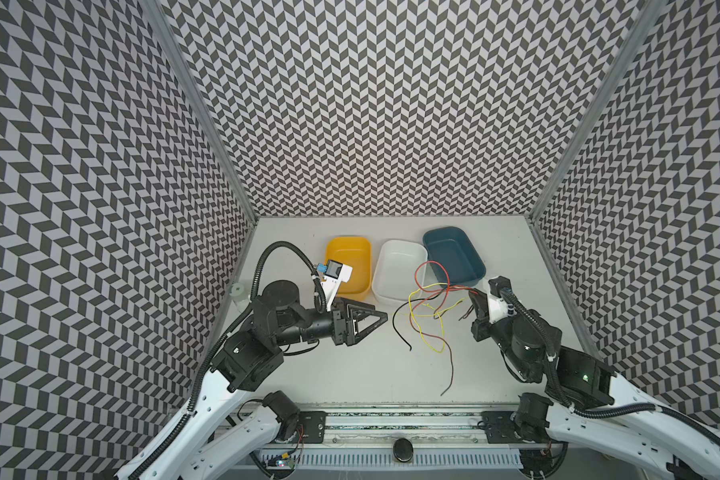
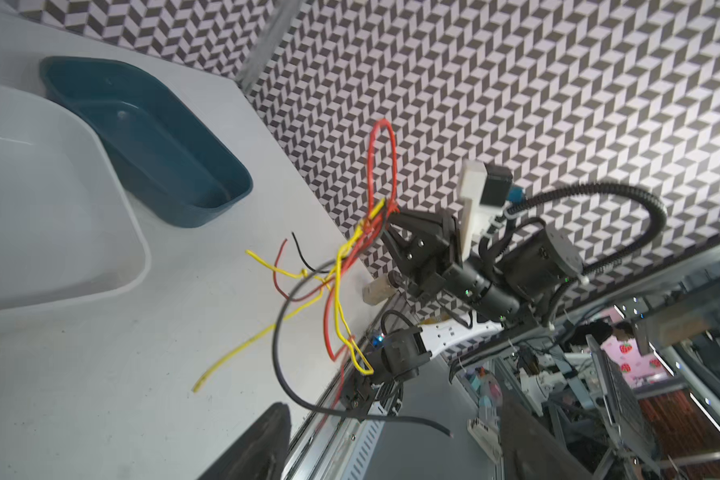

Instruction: Untangle the cables

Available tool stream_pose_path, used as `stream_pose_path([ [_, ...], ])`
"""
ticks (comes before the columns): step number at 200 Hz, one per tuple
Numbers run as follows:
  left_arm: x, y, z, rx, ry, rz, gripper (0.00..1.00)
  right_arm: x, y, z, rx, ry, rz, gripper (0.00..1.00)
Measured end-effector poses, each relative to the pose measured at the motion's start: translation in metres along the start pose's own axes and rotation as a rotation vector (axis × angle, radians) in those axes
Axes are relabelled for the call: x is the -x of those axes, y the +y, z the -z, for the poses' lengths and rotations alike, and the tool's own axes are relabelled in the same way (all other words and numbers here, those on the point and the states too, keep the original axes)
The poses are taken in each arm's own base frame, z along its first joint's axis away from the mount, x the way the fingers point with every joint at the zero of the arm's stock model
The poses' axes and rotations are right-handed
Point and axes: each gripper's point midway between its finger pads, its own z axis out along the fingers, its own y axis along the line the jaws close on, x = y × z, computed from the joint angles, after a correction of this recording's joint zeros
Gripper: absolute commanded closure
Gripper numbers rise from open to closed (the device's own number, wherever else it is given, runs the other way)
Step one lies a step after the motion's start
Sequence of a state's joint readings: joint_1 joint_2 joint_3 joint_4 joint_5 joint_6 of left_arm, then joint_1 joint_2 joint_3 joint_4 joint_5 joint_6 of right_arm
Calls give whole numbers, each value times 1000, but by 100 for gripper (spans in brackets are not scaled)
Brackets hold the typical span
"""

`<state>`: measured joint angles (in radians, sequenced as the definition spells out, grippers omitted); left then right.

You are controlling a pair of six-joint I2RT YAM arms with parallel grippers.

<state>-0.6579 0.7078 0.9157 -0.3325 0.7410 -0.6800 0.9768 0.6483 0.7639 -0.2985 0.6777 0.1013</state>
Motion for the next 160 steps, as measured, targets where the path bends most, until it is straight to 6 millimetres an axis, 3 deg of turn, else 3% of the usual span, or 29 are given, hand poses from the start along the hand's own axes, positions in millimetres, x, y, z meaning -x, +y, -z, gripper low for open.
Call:
stream_pose_path([
  [27, -24, -15, -10, -49, 69, -3, 8, 6, 4, -2, 9, 6, 3, 100],
  [50, -34, -12, -21, -20, 96, -8, 5, 7, 10, -3, 36, 16, 5, 100],
  [118, -36, 47, -57, 229, 73, 58, 0, 18, 24, 1, 120, 9, -20, 100],
  [160, -35, 65, -67, 309, 47, 94, 4, 17, 29, 2, 147, 15, -34, 100],
])
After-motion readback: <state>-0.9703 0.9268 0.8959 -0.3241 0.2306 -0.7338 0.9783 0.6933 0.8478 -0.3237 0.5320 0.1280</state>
